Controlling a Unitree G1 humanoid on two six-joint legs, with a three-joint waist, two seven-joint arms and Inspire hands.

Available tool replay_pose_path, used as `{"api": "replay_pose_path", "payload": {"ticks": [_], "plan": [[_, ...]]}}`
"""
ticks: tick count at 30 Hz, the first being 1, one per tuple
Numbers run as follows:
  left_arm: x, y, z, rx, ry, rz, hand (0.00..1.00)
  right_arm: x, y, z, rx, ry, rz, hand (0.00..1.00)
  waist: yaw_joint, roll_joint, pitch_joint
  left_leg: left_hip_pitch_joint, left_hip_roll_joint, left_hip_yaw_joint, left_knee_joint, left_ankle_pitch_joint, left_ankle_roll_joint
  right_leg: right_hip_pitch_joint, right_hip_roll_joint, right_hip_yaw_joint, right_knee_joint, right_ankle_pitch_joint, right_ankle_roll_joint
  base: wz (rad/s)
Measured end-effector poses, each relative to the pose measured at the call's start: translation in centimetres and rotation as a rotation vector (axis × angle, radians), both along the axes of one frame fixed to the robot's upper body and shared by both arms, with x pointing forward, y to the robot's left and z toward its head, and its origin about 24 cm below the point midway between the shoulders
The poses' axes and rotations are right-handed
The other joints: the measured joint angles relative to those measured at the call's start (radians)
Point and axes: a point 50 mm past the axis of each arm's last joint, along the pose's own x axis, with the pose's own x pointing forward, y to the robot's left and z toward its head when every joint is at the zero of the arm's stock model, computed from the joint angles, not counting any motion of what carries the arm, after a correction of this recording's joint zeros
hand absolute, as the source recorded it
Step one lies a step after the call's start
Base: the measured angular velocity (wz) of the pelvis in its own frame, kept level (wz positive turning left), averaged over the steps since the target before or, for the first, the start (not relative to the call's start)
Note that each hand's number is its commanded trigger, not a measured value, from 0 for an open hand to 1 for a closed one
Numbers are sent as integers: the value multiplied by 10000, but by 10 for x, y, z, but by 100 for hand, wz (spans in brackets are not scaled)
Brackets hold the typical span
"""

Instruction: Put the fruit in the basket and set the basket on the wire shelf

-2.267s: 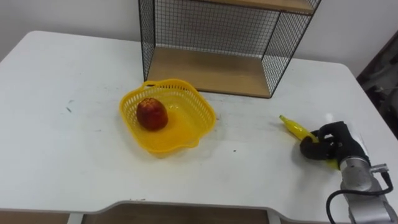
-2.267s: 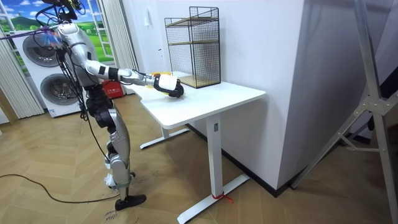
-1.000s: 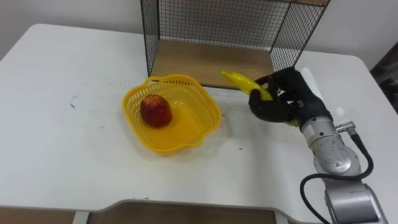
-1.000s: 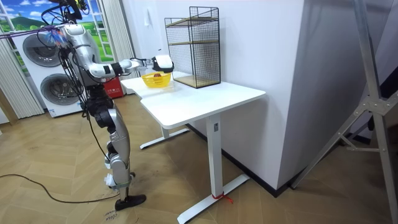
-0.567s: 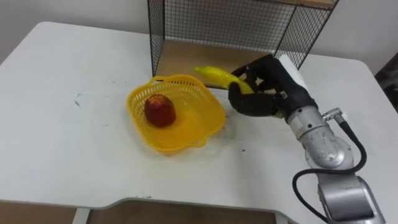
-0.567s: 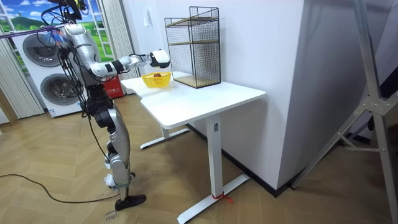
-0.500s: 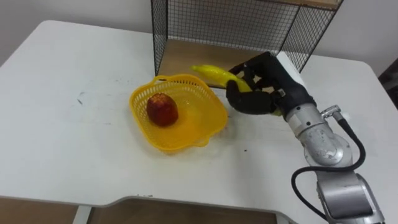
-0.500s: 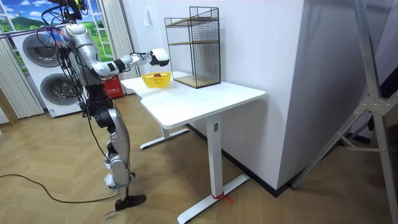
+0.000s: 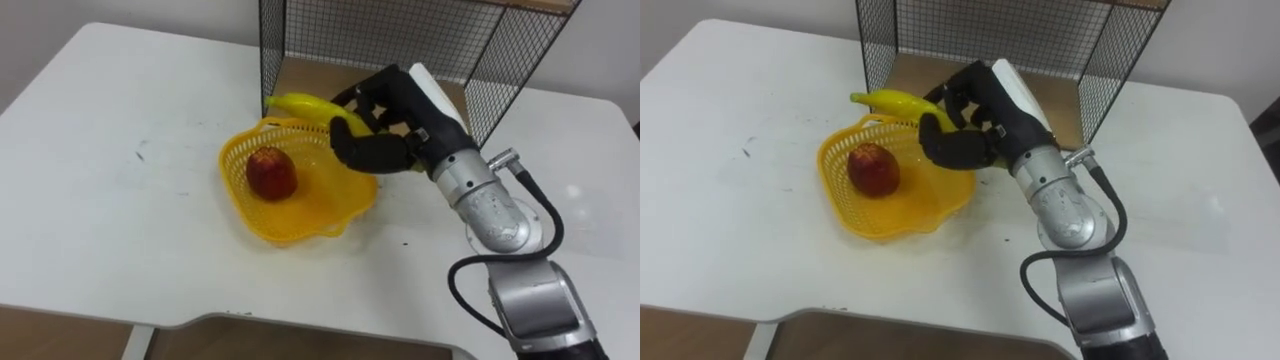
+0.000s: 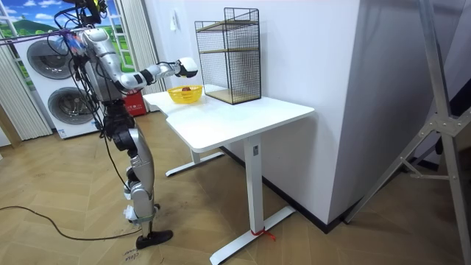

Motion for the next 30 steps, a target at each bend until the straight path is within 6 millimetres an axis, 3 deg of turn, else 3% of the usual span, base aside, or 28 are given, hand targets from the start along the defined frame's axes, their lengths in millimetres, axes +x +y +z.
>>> {"api": "replay_pose_path", "payload": {"ticks": [5, 7, 18, 30], "plan": [[2, 0, 0, -103, -113, 277, 0, 0, 2, 0, -59, 2, 54, 100, 4, -1, 0, -5, 0, -6, -1, 0, 0, 0, 0, 5, -2, 0, 0, 0], [2, 0, 0, -115, -86, 286, 0, -1, 5, -1, -24, 42, 193, 0, 4, -3, -1, -5, 0, -7, 1, 0, 0, 0, 0, 10, -3, 0, 0, 0], [0, 2, 0, -265, 87, 270, 0, -6, 20, 0, -263, 108, 1030, 0, 16, -19, -13, -12, 0, -12, 14, 0, 0, 1, 3, 22, 2, 0, 0, 0], [0, 3, 0, -217, 69, 249, 0, -10, 20, -3, -242, 192, 1057, 0, -2, 5, -1, 6, 0, -7, 52, 1, -1, 25, 3, 46, 6, 0, 0, 0]]}}
